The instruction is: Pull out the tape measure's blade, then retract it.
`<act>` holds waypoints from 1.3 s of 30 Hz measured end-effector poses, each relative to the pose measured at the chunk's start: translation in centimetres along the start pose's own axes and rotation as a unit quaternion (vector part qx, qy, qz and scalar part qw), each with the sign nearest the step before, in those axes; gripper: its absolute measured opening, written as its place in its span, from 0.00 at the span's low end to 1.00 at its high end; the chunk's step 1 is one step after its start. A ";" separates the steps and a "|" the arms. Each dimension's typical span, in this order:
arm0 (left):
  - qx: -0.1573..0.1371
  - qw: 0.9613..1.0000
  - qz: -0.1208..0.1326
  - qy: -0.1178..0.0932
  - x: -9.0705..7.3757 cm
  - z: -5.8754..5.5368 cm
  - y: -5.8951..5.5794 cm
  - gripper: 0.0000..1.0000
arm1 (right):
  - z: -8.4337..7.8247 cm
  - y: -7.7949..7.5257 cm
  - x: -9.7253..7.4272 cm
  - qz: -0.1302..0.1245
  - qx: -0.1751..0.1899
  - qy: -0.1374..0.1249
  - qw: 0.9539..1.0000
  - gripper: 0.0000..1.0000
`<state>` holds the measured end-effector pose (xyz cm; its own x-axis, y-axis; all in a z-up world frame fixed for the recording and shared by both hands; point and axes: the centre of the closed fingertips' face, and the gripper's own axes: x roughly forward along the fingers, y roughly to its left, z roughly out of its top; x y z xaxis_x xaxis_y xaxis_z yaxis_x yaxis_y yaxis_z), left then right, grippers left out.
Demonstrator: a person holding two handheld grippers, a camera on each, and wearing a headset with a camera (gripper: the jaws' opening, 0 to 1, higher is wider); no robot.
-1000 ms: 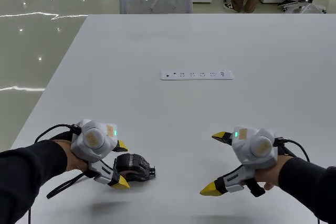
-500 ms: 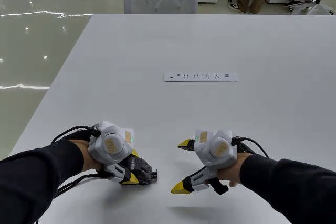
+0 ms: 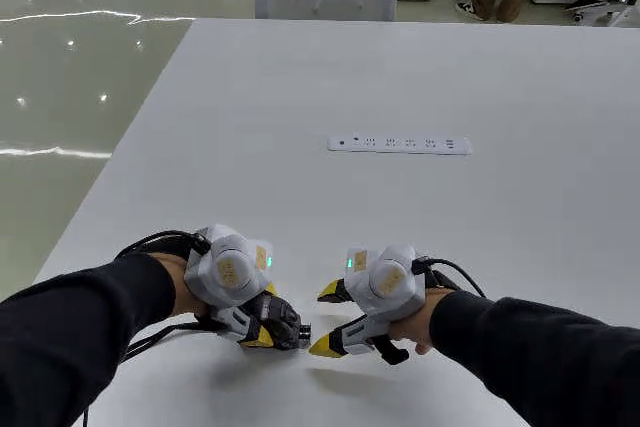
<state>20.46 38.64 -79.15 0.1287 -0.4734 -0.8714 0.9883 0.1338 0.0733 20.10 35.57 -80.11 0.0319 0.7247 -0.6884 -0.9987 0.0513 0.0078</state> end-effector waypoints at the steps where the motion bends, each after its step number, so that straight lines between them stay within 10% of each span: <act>1: 0.001 1.000 0.000 0.000 0.0 0.0 0.0 0.31 | 0.1 0.2 0.3 0.004 -0.002 0.001 1.000 0.36; 15: -0.005 1.000 0.002 -0.010 0.0 0.0 0.1 0.31 | -1.0 0.6 2.0 0.016 -0.034 0.039 0.999 0.13; 39: -0.022 1.000 -0.006 -0.009 0.1 0.0 0.1 0.32 | -2.1 0.3 0.8 0.025 -0.009 0.046 0.999 0.10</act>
<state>20.60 38.60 -79.28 0.1186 -0.4909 -0.8631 0.9853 0.1655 0.0413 19.72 34.74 -82.22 -0.0210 0.6602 -0.7508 -0.9995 0.0036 0.0312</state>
